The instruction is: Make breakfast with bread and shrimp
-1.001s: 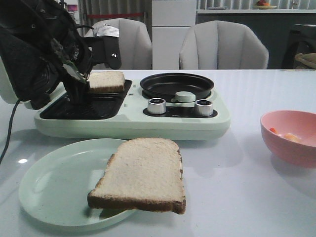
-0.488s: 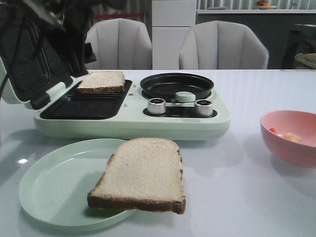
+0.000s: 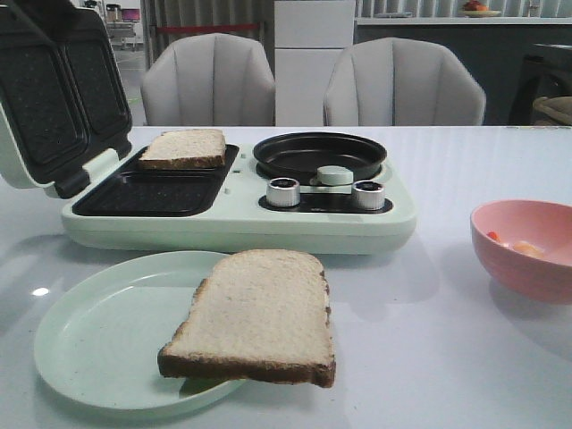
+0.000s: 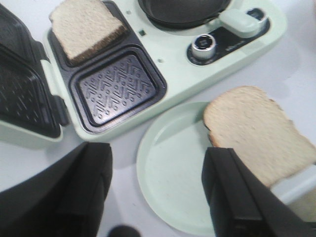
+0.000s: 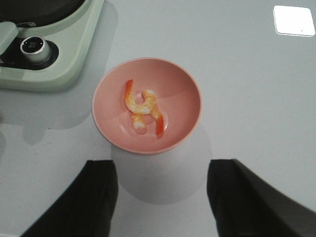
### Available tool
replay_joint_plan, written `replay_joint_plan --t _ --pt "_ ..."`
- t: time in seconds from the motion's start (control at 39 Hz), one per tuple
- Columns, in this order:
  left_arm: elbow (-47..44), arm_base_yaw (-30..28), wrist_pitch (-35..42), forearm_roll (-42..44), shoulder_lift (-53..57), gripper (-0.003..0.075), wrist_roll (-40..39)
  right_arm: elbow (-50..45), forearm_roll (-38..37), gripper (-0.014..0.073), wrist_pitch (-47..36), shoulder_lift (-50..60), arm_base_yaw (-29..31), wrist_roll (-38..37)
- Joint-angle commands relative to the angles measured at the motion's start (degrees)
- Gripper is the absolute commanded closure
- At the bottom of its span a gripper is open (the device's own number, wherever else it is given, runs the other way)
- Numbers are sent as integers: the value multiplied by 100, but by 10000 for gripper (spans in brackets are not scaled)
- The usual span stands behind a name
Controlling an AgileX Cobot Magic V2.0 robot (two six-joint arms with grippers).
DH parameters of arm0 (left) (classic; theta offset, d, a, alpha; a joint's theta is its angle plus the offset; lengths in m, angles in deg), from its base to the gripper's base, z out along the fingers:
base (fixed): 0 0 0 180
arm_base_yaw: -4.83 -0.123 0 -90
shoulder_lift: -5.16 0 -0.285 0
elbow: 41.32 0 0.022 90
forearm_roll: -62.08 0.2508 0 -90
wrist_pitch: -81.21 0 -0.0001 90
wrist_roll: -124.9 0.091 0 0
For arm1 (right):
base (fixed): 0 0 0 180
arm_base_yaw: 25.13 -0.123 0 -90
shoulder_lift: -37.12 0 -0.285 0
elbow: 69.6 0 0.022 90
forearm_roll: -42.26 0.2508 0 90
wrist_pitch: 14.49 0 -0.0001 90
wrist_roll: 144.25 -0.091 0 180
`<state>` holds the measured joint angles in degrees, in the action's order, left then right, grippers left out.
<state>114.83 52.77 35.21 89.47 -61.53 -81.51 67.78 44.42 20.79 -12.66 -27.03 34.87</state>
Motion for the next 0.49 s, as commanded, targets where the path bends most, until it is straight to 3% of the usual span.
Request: replay_joint_plan --t 0.0,0.33,0.46 --pt "-221 55 169 -119 505 262 -29 166 -5 83 -362 7 -3 21" --pt "-1516 -26 923 -188 1505 262 -331 166 -5 83 -362 7 -3 21" --pt "-1624 -26 778 -188 1637 262 -331 166 -5 83 -362 7 -3 21"
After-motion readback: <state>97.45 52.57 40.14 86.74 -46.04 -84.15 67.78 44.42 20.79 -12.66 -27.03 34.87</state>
